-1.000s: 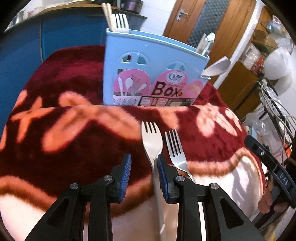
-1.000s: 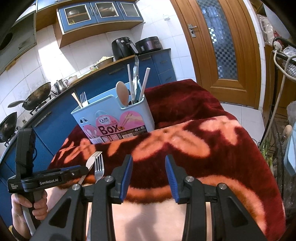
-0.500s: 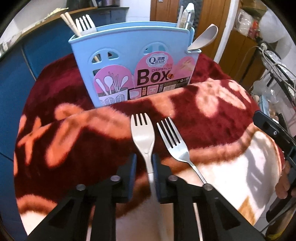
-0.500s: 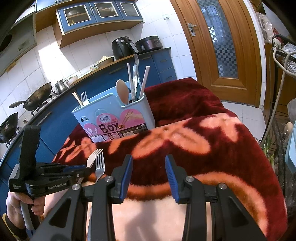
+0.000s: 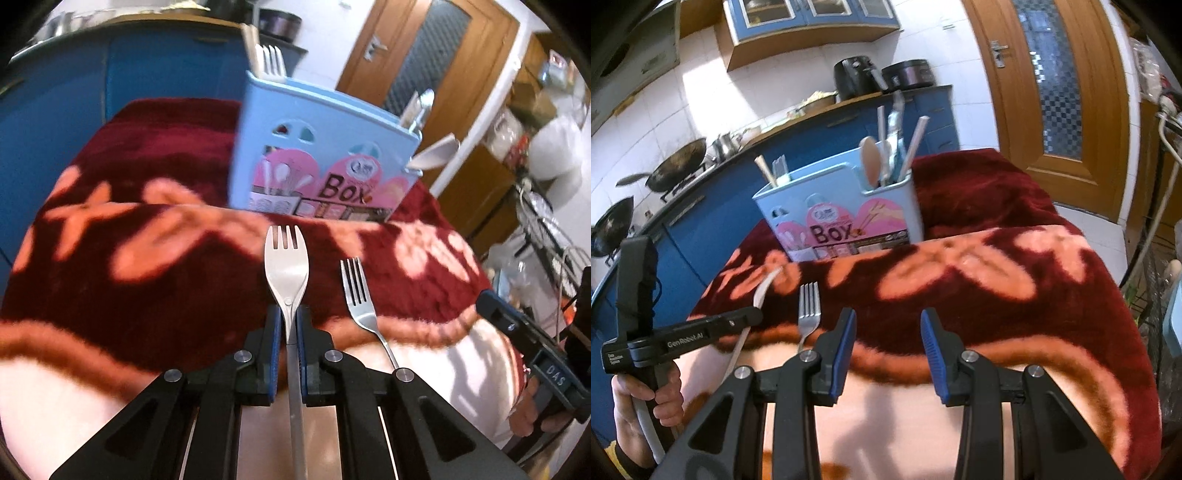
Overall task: Organize utensils
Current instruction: 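Grasp a silver fork with the left tool while the right tool grasps the other fork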
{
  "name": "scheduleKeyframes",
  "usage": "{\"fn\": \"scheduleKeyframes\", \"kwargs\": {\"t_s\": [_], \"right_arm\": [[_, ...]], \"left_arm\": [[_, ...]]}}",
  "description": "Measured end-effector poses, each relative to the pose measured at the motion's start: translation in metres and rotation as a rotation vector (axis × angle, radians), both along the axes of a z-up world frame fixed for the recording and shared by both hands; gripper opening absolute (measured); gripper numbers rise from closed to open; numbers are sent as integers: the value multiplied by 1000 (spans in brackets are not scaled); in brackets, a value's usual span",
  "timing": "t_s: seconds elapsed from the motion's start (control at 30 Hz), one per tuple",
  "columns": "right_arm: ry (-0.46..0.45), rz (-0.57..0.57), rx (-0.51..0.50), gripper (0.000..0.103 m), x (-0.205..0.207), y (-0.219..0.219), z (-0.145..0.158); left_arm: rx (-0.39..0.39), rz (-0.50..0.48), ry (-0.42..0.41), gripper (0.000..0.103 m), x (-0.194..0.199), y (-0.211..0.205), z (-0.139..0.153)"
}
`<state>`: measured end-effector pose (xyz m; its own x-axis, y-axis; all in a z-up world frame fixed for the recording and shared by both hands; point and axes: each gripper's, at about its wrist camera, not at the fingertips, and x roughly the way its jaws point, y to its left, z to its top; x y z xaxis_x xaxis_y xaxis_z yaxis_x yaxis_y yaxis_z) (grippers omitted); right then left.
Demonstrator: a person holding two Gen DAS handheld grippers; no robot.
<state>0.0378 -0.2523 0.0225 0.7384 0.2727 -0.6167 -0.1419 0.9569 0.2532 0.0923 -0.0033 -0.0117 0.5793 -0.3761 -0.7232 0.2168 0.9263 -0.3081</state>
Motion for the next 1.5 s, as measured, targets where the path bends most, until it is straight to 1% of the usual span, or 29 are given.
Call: {"fn": "scheduleKeyframes", "kwargs": {"t_s": [0.13,0.27,0.4,0.53,0.73,0.8,0.87,1.0,1.2,1.33,1.4,1.47,1.5], "right_arm": [[38,50,-21,39,5,15,1],[85,105,-44,39,10,32,1],[133,148,-71,39,13,47,-1],[184,192,-103,39,16,64,-6],[257,248,-146,39,23,85,-15],[279,269,-160,36,25,90,-17],[296,280,-181,31,28,96,-20],[336,294,-214,27,34,105,-24],[386,299,-199,27,45,106,-25],[427,304,-160,26,55,102,-26],[444,302,-135,23,60,100,-27],[456,293,-115,16,63,96,-28],[457,288,-108,14,63,93,-28]], "left_arm": [[-3,38,-40,8,-11,15,5],[2,64,-60,8,-17,26,7],[23,92,-76,8,-23,34,8],[46,120,-83,8,-27,40,8],[37,150,-82,8,-30,49,4],[31,155,-83,8,-31,51,3],[28,159,-86,8,-32,52,3],[23,161,-94,8,-34,54,3],[9,167,-107,8,-36,56,4],[-2,170,-108,8,-36,57,4],[-5,169,-111,8,-37,57,4],[-14,170,-118,8,-38,58,5],[-24,169,-125,8,-39,58,6]]}}
